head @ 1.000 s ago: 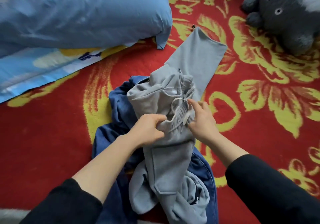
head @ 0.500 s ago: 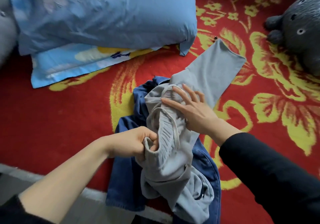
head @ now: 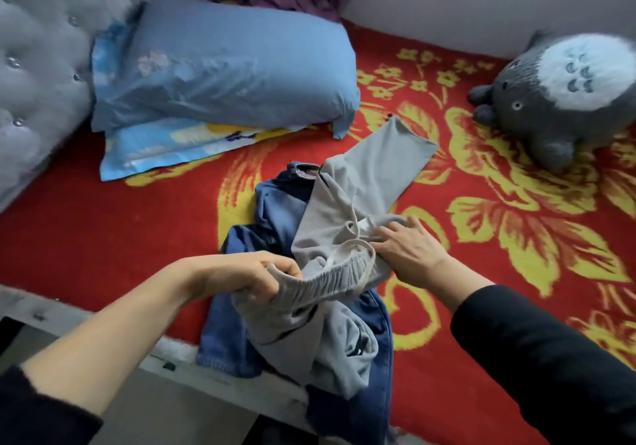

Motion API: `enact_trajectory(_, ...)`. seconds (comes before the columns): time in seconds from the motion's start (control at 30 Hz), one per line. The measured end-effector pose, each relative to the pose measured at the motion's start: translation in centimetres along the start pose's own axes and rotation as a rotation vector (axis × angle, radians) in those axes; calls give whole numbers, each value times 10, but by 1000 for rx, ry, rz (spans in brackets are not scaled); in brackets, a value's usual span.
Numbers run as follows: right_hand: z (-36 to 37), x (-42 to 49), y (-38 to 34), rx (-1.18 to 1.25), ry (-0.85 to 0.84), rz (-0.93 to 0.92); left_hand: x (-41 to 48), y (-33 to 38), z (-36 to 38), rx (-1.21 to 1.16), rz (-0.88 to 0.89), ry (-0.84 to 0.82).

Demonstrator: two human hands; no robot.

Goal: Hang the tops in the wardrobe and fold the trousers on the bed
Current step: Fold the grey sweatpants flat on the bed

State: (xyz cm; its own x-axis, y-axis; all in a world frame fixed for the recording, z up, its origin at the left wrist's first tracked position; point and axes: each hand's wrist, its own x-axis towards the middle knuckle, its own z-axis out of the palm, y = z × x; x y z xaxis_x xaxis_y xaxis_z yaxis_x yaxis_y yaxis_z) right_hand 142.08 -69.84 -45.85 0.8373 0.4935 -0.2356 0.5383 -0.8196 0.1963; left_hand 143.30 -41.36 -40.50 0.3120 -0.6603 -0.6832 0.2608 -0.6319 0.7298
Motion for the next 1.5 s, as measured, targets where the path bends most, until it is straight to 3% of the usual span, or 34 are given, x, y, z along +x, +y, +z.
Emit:
enact_trajectory(0.1, -8, -71, 6, 36, -52, 121, -11, 29, 48, 153, 41, 134)
enact_trajectory(0.4, -65, -290, 34, 176, 163, 627, -72, 157, 185, 549, 238, 519)
enact_trajectory(0.53, -114, -369, 58, 122, 521, 795, -102, 218, 226, 739, 330, 833)
enact_trajectory(0.63, -157, -414, 70, 107, 838, 883, -122, 264, 252, 769, 474, 1120)
enact_trajectory(0.73, -197, -446, 83, 164, 1029, 923, -137, 310, 275, 737, 625, 1404)
enact_trajectory(0.97, -291, -497, 111, 264, 1519, 989, -172, 407, 280, 308, 1085, 1544)
enact_trajectory(1.03, -310, -502, 121, 241, 1589, 967, -174, 430, 273, 376, 1141, 1682)
enact_trajectory(1.1, -319, -505, 138, 262, 1454, 1016, -163, 445, 261, 611, 993, 1795)
enact_trajectory(1.2, -305, -491, 176, 428, 1215, 1126, -123, 459, 235, 960, 545, 1712)
enact_trajectory(1.27, -292, -470, 201, 711, 1209, 1145, -89, 473, 215, 932, 420, 1530)
enact_trajectory(1.33, -283, -449, 229, 933, 1241, 1156, -54, 488, 194, 604, 474, 1309)
enact_trajectory(1.4, -283, -434, 254, 838, 1247, 1164, -21, 506, 173, 261, 574, 1129)
enact_trajectory(1.5, -294, -420, 292, 635, 1269, 1099, 18, 543, 142, 58, 678, 1135)
